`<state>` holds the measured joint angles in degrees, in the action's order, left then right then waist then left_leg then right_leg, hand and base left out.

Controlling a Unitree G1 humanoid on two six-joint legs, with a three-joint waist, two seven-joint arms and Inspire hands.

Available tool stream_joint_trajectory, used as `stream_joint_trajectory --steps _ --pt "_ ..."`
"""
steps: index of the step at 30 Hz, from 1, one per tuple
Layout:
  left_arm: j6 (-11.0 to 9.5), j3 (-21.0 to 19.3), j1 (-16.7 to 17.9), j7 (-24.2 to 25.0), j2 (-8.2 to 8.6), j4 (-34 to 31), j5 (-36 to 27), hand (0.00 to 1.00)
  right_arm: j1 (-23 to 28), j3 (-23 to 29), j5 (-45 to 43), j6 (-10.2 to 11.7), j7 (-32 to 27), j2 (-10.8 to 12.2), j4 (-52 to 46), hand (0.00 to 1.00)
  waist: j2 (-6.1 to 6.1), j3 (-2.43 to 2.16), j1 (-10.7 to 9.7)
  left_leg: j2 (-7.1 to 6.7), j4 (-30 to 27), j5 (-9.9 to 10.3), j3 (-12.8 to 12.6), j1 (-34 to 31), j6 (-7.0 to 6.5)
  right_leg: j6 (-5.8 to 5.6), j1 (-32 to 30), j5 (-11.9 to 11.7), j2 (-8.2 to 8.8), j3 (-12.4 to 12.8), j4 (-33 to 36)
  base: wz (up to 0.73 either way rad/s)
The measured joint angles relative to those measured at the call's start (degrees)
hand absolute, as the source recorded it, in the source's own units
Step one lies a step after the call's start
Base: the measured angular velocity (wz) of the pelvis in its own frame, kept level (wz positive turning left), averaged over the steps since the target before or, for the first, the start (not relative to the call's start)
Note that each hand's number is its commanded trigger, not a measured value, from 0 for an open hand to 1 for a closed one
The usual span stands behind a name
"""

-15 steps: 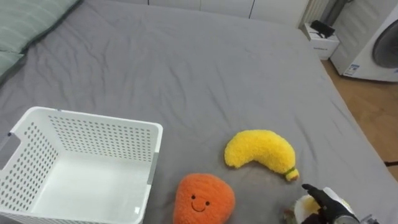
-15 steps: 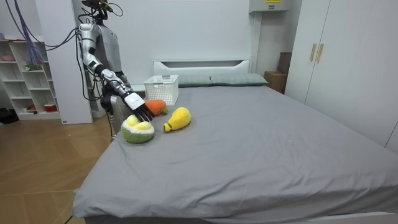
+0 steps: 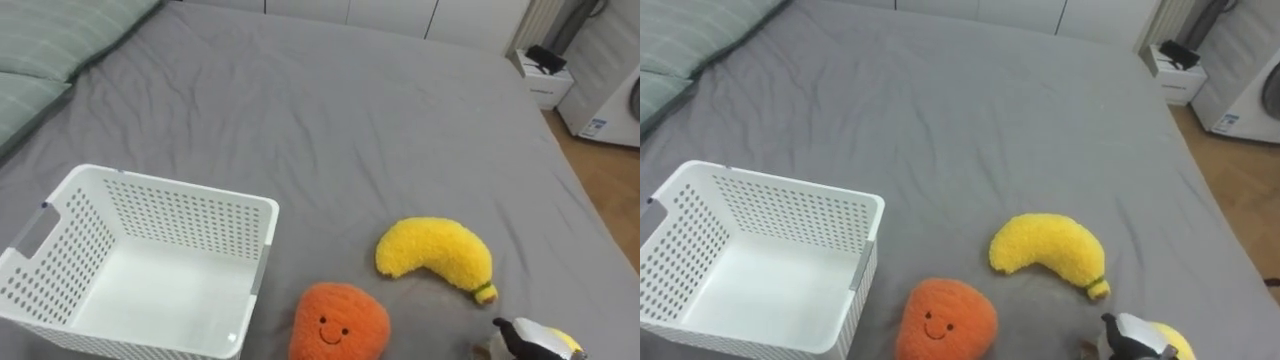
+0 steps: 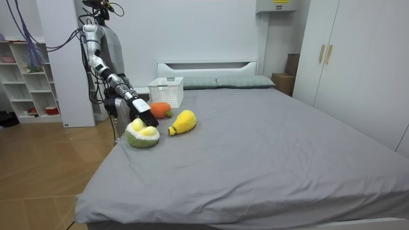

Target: Collect toys from the bed

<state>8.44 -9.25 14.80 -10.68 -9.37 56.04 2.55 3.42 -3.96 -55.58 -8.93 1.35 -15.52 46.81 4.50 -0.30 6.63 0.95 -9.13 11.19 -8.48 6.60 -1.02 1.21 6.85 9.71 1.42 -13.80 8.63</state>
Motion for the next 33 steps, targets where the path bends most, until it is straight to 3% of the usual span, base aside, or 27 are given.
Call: stream_joint_trajectory --steps 2,3,5,6,13,23,29,33 --pt "0.22 0.17 -0.04 0.00 -0.01 -0.07 0.87 0.00 0.06 -1.09 -3.60 -0.76 -0.83 -0.01 0.25 0.04 -0.35 0.02 0.09 -0.02 -0.05 0.00 0.34 0.01 0.00 0.00 0.03 0.00 0.01 -0.07 0.00 0.04" --pt "0.39 0.51 -0.07 0.00 0.00 -0.04 1.40 0.00 0.06 -1.59 -5.50 -1.05 -1.55 0.04 0.79 0.43 -0.60 0.03 0.10 -0.08 -0.07 -0.01 0.56 0.00 0.00 -0.01 0.07 0.01 0.04 -0.15 0.00 0.04" --pt "0.40 0.55 -0.15 -0.06 0.01 0.05 2.08 0.00 0.07 -2.09 -7.68 -1.30 -2.52 0.14 2.16 0.72 -0.75 0.02 0.43 -0.14 -0.07 -0.01 0.69 0.09 -0.01 -0.03 0.15 0.03 0.05 -0.02 0.04 0.02" --pt "0.43 0.55 -0.16 -0.25 0.01 0.06 2.09 0.00 0.12 -2.74 -8.43 -1.78 -3.07 0.13 2.45 1.00 -0.77 0.04 0.73 -0.14 -0.07 -0.02 0.68 0.08 -0.01 -0.03 0.14 0.03 0.05 0.05 0.06 0.00" --pt "0.93 3.08 -0.16 -1.67 -0.11 0.04 2.10 0.00 -1.20 -5.31 -9.73 -3.07 -7.91 -0.09 4.53 1.00 -0.59 0.13 1.54 -0.25 -0.17 -0.01 0.98 0.08 -0.03 -0.09 0.47 0.07 0.15 -0.32 0.01 0.02" --pt "0.97 3.94 -0.61 -2.29 -0.09 0.04 2.08 0.00 -0.62 -7.63 -9.87 -3.61 -9.36 -0.43 6.41 1.00 -0.42 0.41 1.70 -0.45 -0.07 -0.01 0.99 -0.04 -0.03 -0.14 0.20 0.11 0.18 -0.31 0.02 0.00" --pt "0.96 3.91 -1.30 -2.01 -0.13 -0.08 1.98 0.00 -0.09 -7.60 -9.94 -2.21 -9.91 -0.39 6.07 1.00 -0.33 0.42 1.50 -0.49 0.08 -0.01 0.91 -0.16 -0.04 -0.16 0.09 0.12 0.20 -0.26 0.03 0.00" --pt "0.50 3.85 -1.47 -1.00 -0.13 -1.00 1.61 0.00 -0.25 -5.41 -7.27 0.06 -9.85 -0.25 5.94 1.00 -0.05 0.26 1.35 -0.65 0.40 -0.11 0.87 -0.07 -0.10 -0.19 0.05 0.13 0.23 -0.32 0.02 0.00"
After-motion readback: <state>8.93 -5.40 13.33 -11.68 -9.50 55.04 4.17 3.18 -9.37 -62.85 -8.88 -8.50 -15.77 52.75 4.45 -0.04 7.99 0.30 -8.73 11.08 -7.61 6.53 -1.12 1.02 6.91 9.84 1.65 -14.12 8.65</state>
